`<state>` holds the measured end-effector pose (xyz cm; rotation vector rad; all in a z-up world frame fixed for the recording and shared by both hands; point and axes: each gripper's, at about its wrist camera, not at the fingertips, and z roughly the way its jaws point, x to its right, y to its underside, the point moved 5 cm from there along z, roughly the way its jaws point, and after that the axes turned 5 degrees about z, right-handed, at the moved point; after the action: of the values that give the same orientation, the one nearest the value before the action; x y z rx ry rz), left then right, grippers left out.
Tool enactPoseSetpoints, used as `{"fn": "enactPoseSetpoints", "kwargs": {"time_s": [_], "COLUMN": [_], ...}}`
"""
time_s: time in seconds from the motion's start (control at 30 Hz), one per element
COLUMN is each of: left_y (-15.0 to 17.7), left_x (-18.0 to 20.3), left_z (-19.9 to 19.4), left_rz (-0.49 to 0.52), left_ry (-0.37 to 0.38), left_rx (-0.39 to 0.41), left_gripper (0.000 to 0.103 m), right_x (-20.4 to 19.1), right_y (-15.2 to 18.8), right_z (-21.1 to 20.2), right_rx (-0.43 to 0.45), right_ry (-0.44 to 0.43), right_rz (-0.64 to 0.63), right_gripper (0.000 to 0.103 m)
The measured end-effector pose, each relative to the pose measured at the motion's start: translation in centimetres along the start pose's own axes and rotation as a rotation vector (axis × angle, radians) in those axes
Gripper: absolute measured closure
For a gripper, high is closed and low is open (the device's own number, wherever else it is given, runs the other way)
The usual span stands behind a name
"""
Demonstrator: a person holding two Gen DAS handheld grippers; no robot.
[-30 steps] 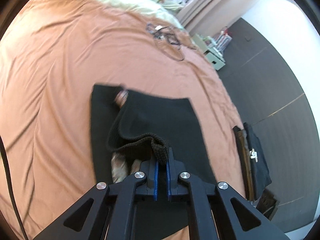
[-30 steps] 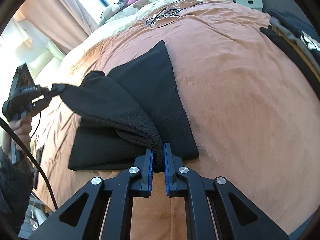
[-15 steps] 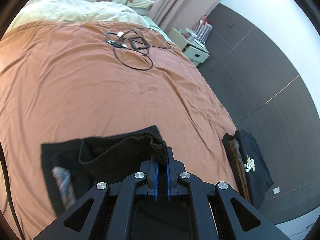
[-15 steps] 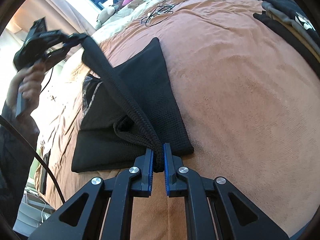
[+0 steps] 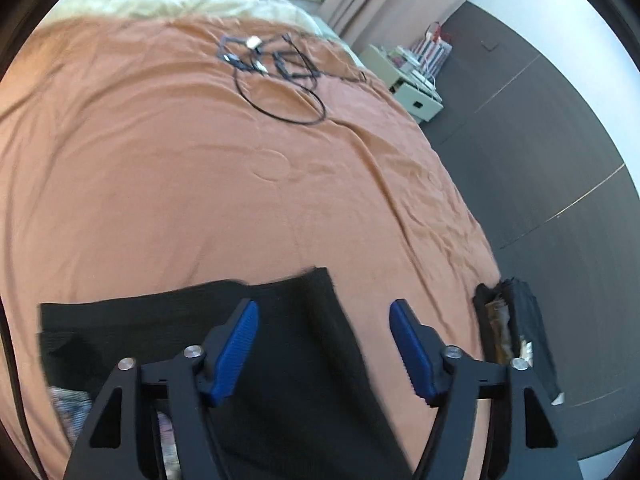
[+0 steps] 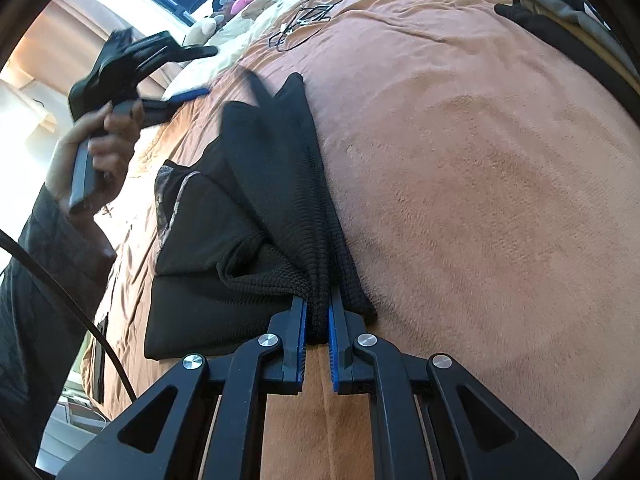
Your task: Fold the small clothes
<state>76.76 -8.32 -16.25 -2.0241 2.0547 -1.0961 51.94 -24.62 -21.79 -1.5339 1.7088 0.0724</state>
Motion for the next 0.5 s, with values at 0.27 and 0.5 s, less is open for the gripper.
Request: {"fn": "enactPoseSetpoints", "kwargs": {"time_s": [0.27, 0.5], "left_y": [6.0, 10.2], "left_x": [-5.2, -8.4], "left_z": [-3.6, -6.3], "left_rz": [-0.005, -0.059], "left_ry": [-0.06, -0.075], "left_rx": [-0.073, -0.095], "left_gripper": [0.033, 0.033], "right_x": [0.0, -0.4], "right_y": [0.3, 0.4], "right_z": [-0.3, -0.6], "right_rx": [0.009, 0.021], "right_ry": [0.003, 0.022], "right_rz": [-0.011, -0.023], "right_gripper": [0.097, 0.097]}}
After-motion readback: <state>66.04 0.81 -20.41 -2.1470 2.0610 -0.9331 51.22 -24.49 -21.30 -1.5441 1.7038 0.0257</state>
